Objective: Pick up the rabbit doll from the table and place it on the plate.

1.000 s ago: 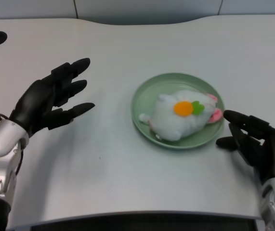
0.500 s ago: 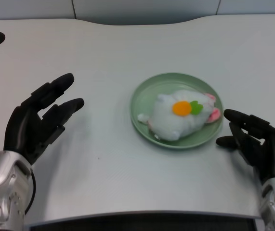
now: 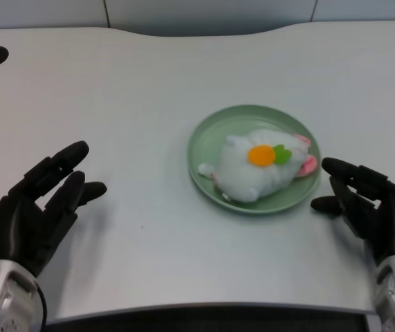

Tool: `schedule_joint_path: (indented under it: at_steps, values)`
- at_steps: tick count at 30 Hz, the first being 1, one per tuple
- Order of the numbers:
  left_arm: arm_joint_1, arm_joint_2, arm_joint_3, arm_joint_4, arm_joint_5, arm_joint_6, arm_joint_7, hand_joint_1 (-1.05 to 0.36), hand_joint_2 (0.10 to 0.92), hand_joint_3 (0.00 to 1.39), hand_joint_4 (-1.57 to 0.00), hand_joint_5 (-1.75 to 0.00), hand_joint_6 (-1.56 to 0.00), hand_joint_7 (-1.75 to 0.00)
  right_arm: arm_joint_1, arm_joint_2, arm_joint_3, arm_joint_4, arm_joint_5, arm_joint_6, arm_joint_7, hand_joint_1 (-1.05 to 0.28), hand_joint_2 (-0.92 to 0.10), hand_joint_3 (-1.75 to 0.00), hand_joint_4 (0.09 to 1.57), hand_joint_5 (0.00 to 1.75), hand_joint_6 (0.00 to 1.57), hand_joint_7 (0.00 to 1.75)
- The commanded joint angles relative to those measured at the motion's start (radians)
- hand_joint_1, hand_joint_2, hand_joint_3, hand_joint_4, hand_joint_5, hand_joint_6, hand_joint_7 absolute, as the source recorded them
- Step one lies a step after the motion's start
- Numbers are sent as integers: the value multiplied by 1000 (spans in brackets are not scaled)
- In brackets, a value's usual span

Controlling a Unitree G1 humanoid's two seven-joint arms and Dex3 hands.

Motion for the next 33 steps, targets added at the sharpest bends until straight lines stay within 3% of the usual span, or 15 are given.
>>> schedule_joint_path:
  at_steps: [1, 5, 8, 17, 19, 23, 29, 33]
  values:
    - [33, -9, 19, -14, -10, 1, 14, -518, 921, 378, -341, -1392, -714, -234, 11, -2, -1, -14, 1, 5, -2, -417, -921, -166, 884, 865, 1034, 4]
    - [46, -23, 29, -12, -12, 3, 30, -509, 921, 376, -392, -1383, -710, -266, 10, -5, -2, -11, 2, -1, 3, -412, -921, -174, 883, 872, 1031, 2]
    - [54, -31, 27, -20, 3, 12, 59, -492, 921, 419, -410, -1385, -710, -282, 8, -5, -5, -8, 8, 5, 5, -417, -921, -170, 880, 871, 1032, 3]
    - [65, -41, 31, -11, -5, 12, 58, -509, 921, 379, -399, -1414, -690, -404, 6, -5, -5, -7, 3, 6, -1, -413, -921, -165, 881, 868, 1034, 3]
    - [71, -48, 27, -9, 1, 11, 67, -486, 921, 395, -438, -1435, -711, -549, 4, -7, -5, -6, 3, 10, -3, -413, -921, -163, 878, 865, 1032, 3]
    - [69, -55, 24, -8, 5, 12, 74, -487, 921, 380, -450, -1451, -674, -650, 3, -10, -7, -10, 7, 12, 4, -399, -921, -167, 886, 871, 1037, 5]
    - [64, -61, 27, -5, 1, 10, 77, -488, 921, 385, -445, -1458, -647, -708, -3, -16, -12, 14, 11, -11, 15, -400, -921, -177, 881, 877, 1036, 4]
    - [60, -60, 30, -5, -1, 11, 74, -493, 921, 381, -441, -1458, -619, -716, -8, -18, -16, 23, 10, -8, 16, -405, -921, -171, 885, 879, 1035, 4]
